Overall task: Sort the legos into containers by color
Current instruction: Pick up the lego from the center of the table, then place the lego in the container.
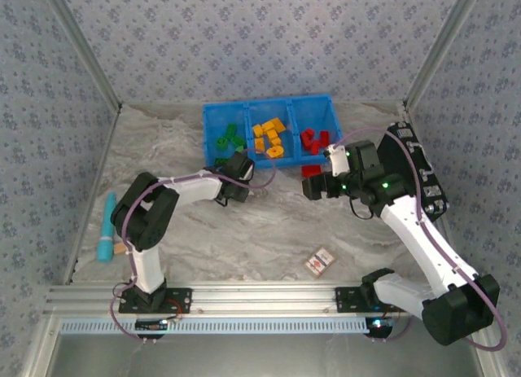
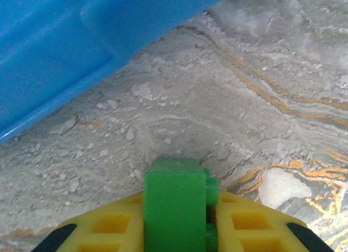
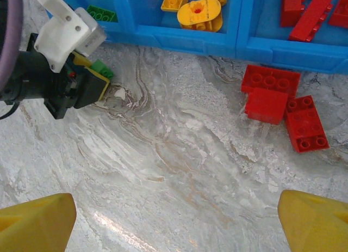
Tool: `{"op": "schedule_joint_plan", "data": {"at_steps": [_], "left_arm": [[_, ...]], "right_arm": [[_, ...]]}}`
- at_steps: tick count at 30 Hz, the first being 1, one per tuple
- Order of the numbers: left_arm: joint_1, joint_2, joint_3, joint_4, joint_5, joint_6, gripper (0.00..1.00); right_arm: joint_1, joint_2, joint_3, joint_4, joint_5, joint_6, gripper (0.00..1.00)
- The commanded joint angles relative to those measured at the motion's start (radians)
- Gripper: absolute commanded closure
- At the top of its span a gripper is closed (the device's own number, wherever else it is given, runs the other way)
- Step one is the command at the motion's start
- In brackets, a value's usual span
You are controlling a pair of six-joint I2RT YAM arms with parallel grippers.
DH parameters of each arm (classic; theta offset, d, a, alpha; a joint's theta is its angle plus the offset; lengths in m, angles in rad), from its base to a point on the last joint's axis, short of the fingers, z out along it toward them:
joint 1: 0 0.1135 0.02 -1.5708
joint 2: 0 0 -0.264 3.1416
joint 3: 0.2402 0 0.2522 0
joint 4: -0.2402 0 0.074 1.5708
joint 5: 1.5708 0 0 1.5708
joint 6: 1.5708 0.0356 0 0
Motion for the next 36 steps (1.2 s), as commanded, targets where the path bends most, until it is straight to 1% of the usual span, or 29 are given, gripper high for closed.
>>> {"op": "schedule_joint_plan", "data": {"at_steps": [1, 7, 11, 14, 22, 25, 29, 32, 36], "left_arm": [[0.008, -0.08, 0.046, -0.067, -0.039, 0.017, 0.78], [0.032, -0.175, 0.114, -0.096, -0.055, 0.042, 0.78], [0.055, -0.181, 0.172, -0.097, -0.059, 0.067, 0.78], [0.072, -0.169, 0.196, -0.081, -0.068, 0.087, 0.78], [0.151, -0.069, 0.256, 0.009, -0.071, 0.086, 0.78], [0.167, -0.014, 0.304, 0.023, -0.065, 0.094, 0.78], [0.186, 0.054, 0.36, 0.042, -0.055, 0.102, 0.77], [0.203, 0.097, 0.395, 0.057, -0.05, 0.099, 0.77], [0.223, 0.129, 0.412, 0.085, -0.057, 0.068, 0.76]], "right_arm": [[-0.008, -0.012, -0.005, -0.006, -0.005, -0.019, 0.02], [-0.035, 0.003, -0.021, 0.0, 0.001, -0.019, 0.02], [-0.047, 0.028, -0.038, 0.012, 0.007, -0.016, 0.02], [-0.046, 0.065, -0.036, 0.011, 0.039, -0.012, 0.02], [-0.041, 0.21, -0.006, 0.028, 0.141, 0.004, 0.02], [-0.039, 0.272, 0.015, 0.032, 0.15, 0.01, 0.04], [-0.039, 0.339, 0.035, 0.083, 0.153, 0.021, 0.06], [-0.037, 0.398, 0.059, 0.094, 0.165, 0.025, 0.09], [-0.032, 0.49, 0.107, 0.094, 0.186, 0.028, 0.16]]}}
